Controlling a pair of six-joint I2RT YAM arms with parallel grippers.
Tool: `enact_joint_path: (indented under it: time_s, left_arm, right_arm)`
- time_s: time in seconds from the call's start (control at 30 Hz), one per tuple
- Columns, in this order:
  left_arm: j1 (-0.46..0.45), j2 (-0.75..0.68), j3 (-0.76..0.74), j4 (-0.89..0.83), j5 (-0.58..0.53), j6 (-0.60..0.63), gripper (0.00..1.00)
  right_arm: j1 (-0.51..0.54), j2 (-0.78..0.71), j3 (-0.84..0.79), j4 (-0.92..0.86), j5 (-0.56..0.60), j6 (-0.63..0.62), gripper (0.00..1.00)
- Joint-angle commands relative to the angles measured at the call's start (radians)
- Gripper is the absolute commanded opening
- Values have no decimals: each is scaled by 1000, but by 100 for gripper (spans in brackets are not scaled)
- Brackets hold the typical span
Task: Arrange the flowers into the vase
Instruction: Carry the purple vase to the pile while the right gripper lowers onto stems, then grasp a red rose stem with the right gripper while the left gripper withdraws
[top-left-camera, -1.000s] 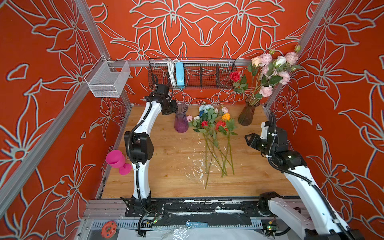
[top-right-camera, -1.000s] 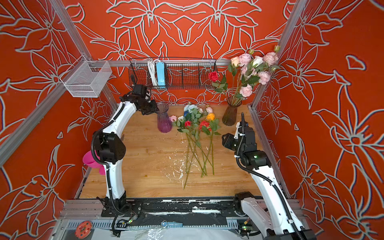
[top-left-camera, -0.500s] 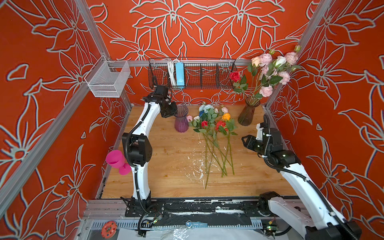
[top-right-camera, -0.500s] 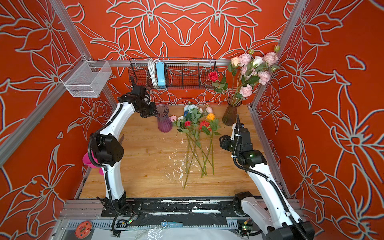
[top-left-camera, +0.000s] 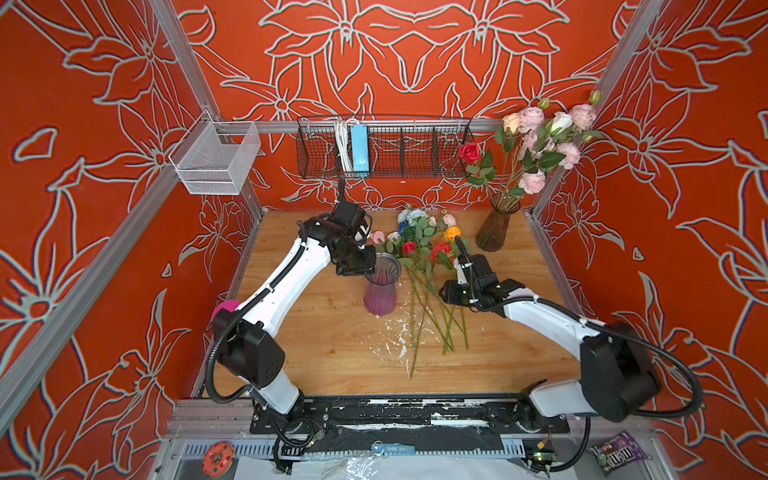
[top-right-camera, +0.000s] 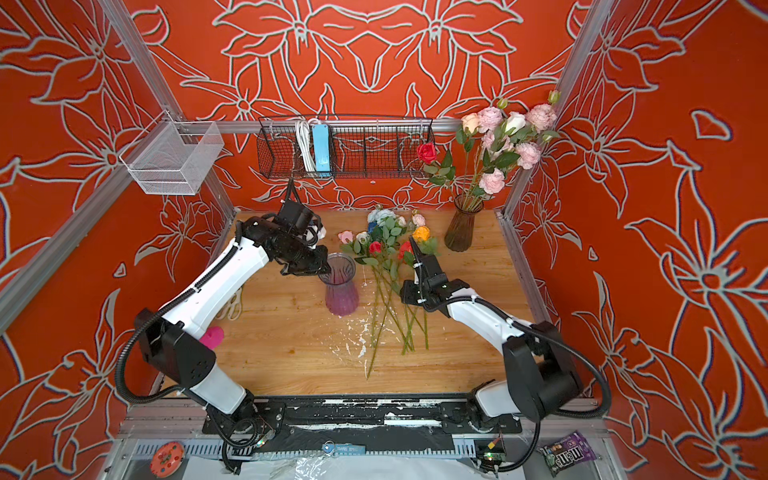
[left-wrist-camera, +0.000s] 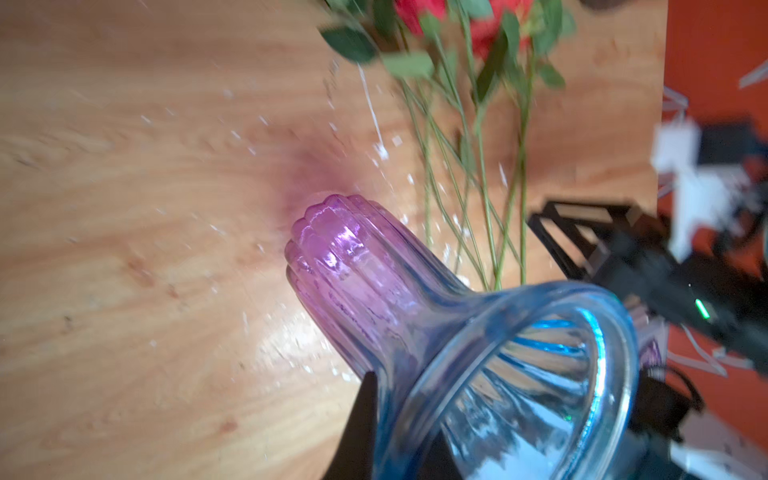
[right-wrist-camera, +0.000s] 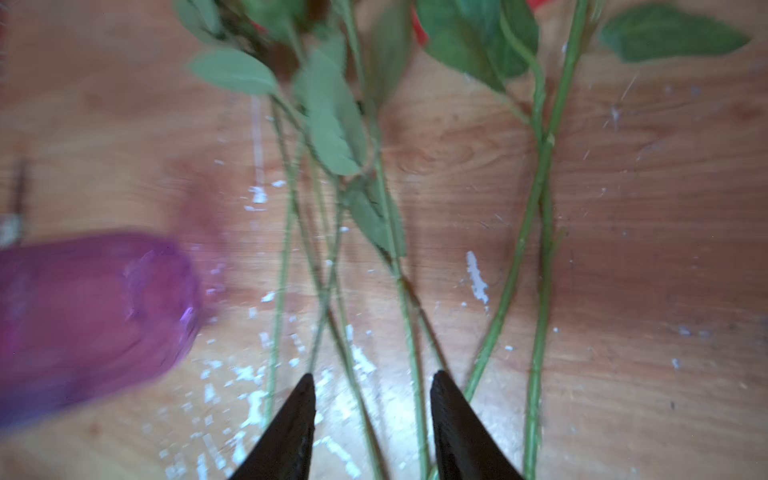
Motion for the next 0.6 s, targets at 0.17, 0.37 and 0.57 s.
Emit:
enact_joint_path:
  time_s: [0.17,0.37,0.57]
  left_arm:
    - [-50,30,20,-17,53,42,0]
    - [-50,41,6,14,65,36,0]
    - [-49,30,9,19,43,35,15]
  right_arm:
    - [-5,263,208,-63,71,-165,39]
    - [-21,373,266,-51,26,-176,33]
    - [-30,446,319,-60,25,-188,17]
